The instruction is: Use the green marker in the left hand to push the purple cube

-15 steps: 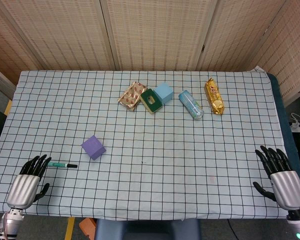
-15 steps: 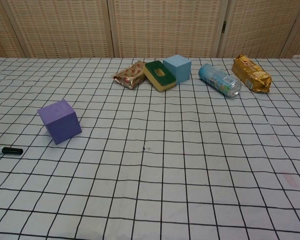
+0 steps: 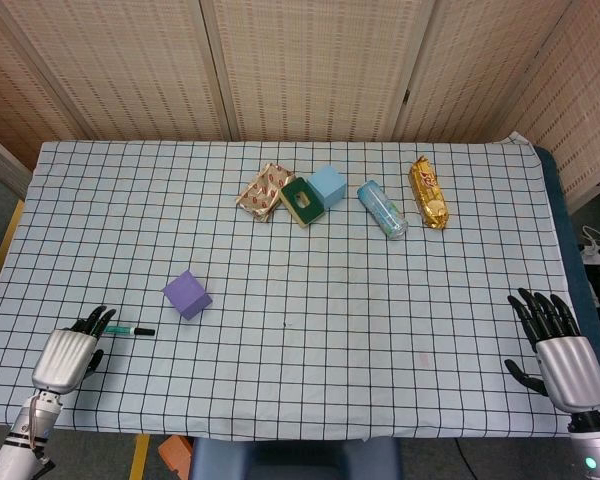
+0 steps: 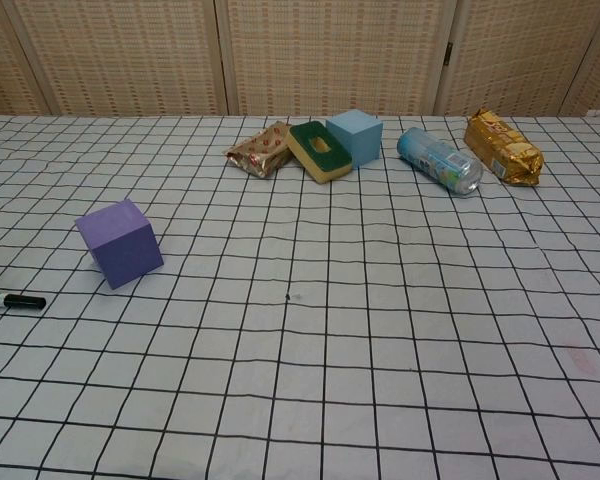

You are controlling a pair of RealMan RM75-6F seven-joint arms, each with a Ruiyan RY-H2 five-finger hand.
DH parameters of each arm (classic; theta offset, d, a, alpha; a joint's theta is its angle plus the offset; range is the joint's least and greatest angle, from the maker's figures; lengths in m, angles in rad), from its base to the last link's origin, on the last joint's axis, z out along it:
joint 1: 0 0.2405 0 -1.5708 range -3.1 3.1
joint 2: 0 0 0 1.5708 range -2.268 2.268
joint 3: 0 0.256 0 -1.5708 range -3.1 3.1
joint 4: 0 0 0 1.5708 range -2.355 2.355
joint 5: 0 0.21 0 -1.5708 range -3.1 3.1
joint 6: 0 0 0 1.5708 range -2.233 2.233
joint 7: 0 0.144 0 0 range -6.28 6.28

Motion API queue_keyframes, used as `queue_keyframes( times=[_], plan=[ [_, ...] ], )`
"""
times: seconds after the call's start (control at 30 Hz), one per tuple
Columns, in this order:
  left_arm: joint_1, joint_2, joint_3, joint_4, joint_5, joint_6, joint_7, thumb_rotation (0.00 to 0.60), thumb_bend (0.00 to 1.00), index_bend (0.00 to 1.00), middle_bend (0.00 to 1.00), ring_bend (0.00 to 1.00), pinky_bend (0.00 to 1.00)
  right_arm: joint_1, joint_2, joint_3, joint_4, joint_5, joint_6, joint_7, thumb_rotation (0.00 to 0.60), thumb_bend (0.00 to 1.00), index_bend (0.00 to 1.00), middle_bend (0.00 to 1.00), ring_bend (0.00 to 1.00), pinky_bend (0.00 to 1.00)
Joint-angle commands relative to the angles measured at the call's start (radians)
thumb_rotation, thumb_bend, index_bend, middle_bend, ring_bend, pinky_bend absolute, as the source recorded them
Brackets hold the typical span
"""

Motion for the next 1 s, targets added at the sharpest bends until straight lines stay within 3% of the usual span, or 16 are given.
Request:
queue_keyframes(
  times=[0.03,0.5,1.0],
  plan=[
    [-0.047,-0.082,-0.002,0.148,-0.004,-0.073,-0.006,0.6,0.42,0.29,0.27,0.57,0.91,0.003,-0.004,0.003,-0.002,0.009,-0.008,-0.01,0.6,0.12,0.0,0.0,0.0,0.0],
    [-0.081,-0.191,0.011,0.38,-0.013,-0.133,-0.077,0.6,0.43,0.39,0.4,0.63,0.95,0.016,-0.011,0.011,-0.002,0.051,-0.049,-0.041,0.6,0.12,0.0,0.0,0.0,0.0],
    [-0.083,-0.222,0.017,0.452,-0.012,-0.118,-0.103,0.6,0.49,0.47,0.46,0.64,0.95,0.024,-0.01,0.01,-0.01,0.069,-0.073,-0.062,0.6,0.12,0.0,0.0,0.0,0.0]
  ],
)
